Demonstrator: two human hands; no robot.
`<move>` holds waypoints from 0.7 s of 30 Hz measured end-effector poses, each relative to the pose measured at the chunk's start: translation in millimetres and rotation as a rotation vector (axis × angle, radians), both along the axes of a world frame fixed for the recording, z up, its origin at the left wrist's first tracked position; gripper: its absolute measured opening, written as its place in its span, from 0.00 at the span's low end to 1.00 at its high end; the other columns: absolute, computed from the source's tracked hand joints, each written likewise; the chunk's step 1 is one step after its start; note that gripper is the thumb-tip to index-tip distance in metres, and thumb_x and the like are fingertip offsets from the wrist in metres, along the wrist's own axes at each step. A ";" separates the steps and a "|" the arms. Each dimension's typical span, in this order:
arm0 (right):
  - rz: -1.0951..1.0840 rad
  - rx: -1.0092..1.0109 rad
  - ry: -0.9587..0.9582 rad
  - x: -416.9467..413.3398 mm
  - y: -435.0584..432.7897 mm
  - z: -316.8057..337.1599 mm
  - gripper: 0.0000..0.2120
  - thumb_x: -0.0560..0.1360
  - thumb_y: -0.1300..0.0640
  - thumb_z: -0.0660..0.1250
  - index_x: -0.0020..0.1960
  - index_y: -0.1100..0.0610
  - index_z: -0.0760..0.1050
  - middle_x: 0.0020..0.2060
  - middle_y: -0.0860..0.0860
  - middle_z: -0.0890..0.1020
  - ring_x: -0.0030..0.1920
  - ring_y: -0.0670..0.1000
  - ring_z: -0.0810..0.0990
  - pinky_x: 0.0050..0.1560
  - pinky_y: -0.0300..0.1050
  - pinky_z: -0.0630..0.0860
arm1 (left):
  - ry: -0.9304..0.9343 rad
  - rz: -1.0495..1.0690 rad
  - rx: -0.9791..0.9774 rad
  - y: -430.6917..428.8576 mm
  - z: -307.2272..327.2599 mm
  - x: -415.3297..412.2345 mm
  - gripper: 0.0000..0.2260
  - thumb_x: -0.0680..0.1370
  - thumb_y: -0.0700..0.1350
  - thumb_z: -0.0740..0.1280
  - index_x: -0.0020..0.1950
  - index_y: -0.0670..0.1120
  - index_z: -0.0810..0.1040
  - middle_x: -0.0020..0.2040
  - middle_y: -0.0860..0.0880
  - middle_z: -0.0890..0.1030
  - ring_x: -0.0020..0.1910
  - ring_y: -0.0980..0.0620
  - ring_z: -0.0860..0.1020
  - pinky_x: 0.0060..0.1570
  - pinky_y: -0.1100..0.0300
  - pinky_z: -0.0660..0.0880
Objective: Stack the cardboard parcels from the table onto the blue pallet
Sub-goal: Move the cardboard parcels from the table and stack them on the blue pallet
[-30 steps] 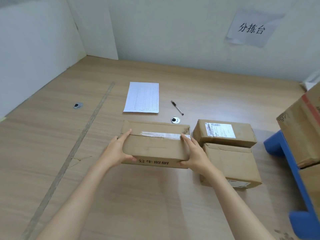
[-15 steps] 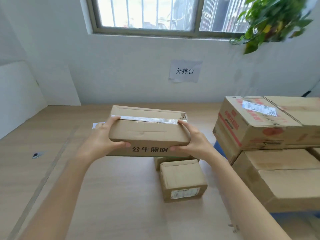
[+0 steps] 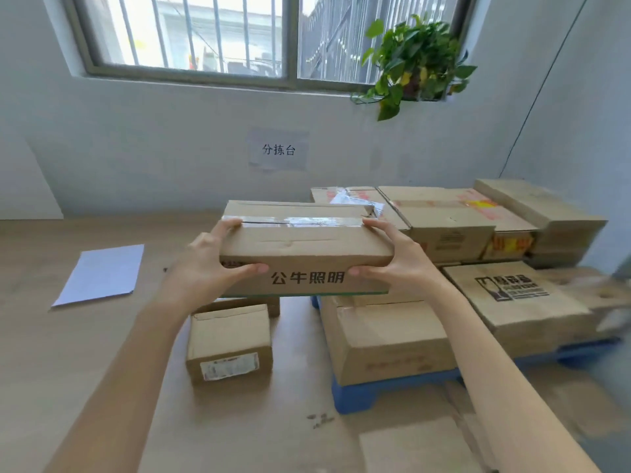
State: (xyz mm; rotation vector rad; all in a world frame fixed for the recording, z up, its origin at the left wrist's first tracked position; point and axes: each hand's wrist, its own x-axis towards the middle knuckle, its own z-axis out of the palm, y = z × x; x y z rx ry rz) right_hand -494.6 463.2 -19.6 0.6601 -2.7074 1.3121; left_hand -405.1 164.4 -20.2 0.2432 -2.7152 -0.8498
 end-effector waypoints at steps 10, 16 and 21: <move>0.025 -0.020 -0.126 -33.0 141.0 -35.4 0.40 0.60 0.48 0.82 0.66 0.37 0.66 0.63 0.40 0.72 0.59 0.47 0.74 0.56 0.44 0.76 | -0.058 -0.035 0.128 140.2 -44.6 -27.4 0.36 0.67 0.62 0.74 0.71 0.62 0.61 0.61 0.53 0.72 0.57 0.50 0.72 0.56 0.47 0.74; 0.020 0.027 -0.168 -53.1 172.6 -71.1 0.42 0.60 0.50 0.82 0.69 0.39 0.65 0.64 0.41 0.70 0.60 0.47 0.71 0.50 0.35 0.71 | -0.113 -0.045 0.123 170.9 -74.3 -47.2 0.36 0.67 0.59 0.74 0.71 0.61 0.60 0.60 0.54 0.72 0.56 0.51 0.73 0.56 0.50 0.75; 0.033 0.067 -0.200 -64.1 188.6 -92.6 0.44 0.61 0.52 0.82 0.70 0.41 0.64 0.67 0.43 0.68 0.63 0.48 0.68 0.55 0.40 0.67 | -0.178 -0.051 0.121 186.1 -93.7 -54.4 0.36 0.68 0.59 0.74 0.70 0.62 0.59 0.62 0.51 0.72 0.58 0.49 0.73 0.59 0.46 0.74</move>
